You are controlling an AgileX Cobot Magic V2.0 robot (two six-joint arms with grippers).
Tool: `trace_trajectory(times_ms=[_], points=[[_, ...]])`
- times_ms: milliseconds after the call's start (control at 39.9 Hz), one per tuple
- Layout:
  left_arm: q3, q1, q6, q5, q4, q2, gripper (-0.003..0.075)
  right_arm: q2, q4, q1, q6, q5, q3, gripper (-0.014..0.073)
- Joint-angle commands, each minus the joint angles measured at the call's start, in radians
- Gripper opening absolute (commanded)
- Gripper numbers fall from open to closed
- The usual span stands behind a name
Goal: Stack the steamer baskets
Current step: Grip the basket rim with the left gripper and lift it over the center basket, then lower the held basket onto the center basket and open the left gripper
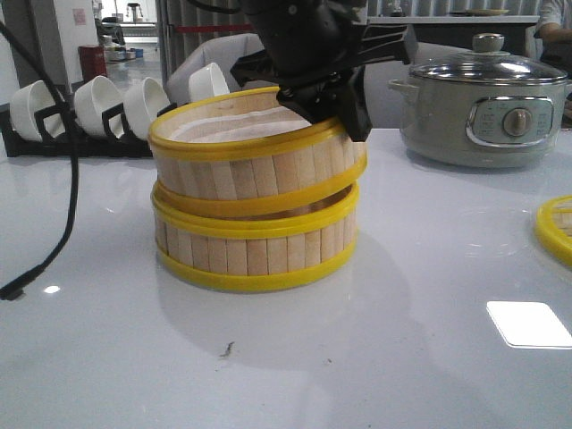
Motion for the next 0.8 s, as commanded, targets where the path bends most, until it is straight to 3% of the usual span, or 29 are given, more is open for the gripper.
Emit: trace_trajectory(times_ms=[0, 526, 776], points=[[-0.036, -0.002, -0.009, -0.023, 0.023, -0.058, 0.0087, -0.004, -0.016, -0.002, -0.006, -0.075, -0.039, 0.0425], [-0.036, -0.002, -0.009, -0.016, 0.035, -0.058, 0.0087, -0.004, -0.016, -0.002, -0.006, -0.075, -0.039, 0.0425], [-0.036, -0.012, -0.009, -0.050, -0.034, -0.058, 0.0087, -0.004, -0.015, -0.002, -0.006, -0.075, -0.039, 0.0425]])
